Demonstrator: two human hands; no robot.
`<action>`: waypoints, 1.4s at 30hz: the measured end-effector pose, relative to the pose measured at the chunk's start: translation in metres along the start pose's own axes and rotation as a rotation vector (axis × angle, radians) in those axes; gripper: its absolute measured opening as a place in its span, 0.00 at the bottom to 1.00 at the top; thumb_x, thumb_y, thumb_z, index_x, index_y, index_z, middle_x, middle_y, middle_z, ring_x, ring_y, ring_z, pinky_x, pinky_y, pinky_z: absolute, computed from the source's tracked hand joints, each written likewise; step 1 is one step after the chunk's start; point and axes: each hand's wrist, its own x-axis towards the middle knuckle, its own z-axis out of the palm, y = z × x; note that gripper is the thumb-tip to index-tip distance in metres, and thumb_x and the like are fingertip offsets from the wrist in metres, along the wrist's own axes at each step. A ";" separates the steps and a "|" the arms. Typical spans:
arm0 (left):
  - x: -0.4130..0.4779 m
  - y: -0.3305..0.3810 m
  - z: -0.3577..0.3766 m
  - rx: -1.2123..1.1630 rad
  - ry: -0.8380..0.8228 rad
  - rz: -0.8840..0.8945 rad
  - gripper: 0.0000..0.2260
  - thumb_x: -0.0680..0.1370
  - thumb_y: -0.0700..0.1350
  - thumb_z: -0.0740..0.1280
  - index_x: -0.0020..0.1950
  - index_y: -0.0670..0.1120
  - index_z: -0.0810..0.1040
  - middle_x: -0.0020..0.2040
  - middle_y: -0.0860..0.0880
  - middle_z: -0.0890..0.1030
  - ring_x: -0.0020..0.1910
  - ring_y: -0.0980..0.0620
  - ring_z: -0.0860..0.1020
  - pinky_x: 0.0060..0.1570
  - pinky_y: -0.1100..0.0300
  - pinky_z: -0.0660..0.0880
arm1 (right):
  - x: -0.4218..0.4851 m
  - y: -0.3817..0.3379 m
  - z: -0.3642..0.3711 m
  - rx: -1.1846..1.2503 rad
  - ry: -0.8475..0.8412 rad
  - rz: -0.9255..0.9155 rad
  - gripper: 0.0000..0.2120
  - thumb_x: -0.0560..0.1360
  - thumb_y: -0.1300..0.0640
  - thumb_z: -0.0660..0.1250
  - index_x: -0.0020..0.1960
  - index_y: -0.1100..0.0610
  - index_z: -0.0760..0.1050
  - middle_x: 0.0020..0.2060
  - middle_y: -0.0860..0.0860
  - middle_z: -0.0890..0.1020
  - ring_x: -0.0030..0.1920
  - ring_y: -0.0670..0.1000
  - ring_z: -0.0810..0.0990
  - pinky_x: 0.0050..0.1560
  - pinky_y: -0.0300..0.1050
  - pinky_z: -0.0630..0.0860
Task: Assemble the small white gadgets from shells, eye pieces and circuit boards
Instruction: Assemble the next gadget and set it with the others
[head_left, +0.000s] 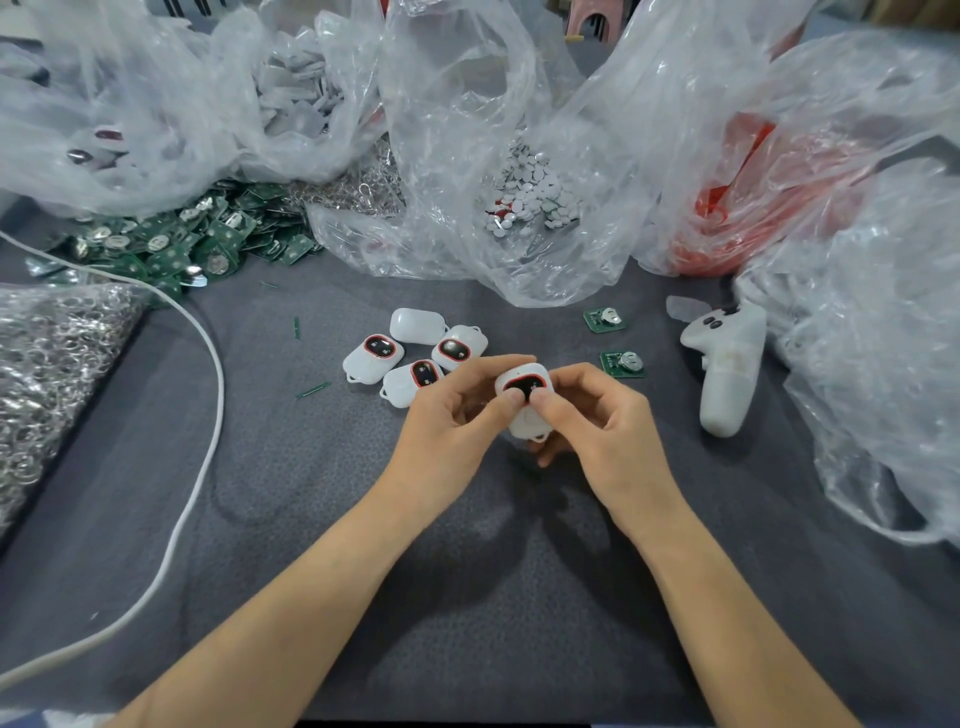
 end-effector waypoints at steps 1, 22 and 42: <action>-0.001 0.001 0.000 0.048 -0.016 0.022 0.11 0.77 0.34 0.65 0.54 0.48 0.79 0.51 0.51 0.82 0.50 0.60 0.79 0.50 0.68 0.74 | 0.000 0.000 -0.001 -0.019 -0.016 -0.003 0.02 0.76 0.64 0.66 0.47 0.61 0.78 0.34 0.51 0.82 0.31 0.50 0.79 0.27 0.42 0.76; 0.000 -0.003 0.000 0.085 -0.006 0.047 0.11 0.75 0.48 0.61 0.52 0.44 0.78 0.42 0.56 0.81 0.42 0.66 0.78 0.44 0.72 0.71 | -0.002 0.000 -0.003 0.084 -0.102 -0.038 0.05 0.77 0.63 0.62 0.49 0.61 0.77 0.37 0.50 0.83 0.37 0.49 0.81 0.33 0.40 0.78; 0.001 -0.008 0.006 -0.402 -0.051 -0.103 0.09 0.78 0.44 0.62 0.54 0.40 0.76 0.57 0.46 0.82 0.54 0.48 0.80 0.51 0.52 0.78 | 0.000 0.005 0.002 0.305 -0.082 0.011 0.10 0.75 0.56 0.63 0.50 0.60 0.78 0.40 0.52 0.83 0.42 0.52 0.83 0.39 0.43 0.80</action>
